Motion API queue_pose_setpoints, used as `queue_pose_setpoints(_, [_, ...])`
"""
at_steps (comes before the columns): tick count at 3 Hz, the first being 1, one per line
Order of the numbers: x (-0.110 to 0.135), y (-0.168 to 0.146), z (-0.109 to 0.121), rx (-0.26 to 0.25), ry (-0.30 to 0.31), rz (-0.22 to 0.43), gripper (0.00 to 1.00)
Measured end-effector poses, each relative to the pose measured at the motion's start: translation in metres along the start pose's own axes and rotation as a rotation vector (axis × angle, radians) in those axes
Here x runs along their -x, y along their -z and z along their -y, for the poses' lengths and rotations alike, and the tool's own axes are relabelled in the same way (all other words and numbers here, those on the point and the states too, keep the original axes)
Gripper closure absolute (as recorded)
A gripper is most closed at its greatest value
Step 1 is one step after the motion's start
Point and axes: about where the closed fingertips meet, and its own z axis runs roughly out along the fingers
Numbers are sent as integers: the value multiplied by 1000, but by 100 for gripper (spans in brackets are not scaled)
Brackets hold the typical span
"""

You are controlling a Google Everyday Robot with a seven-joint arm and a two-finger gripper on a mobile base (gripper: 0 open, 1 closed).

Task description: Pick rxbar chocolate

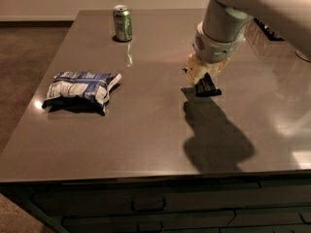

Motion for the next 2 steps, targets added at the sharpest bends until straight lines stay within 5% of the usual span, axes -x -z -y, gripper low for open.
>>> queue_pose_setpoints(2, [34, 42, -22, 81, 181, 47, 100])
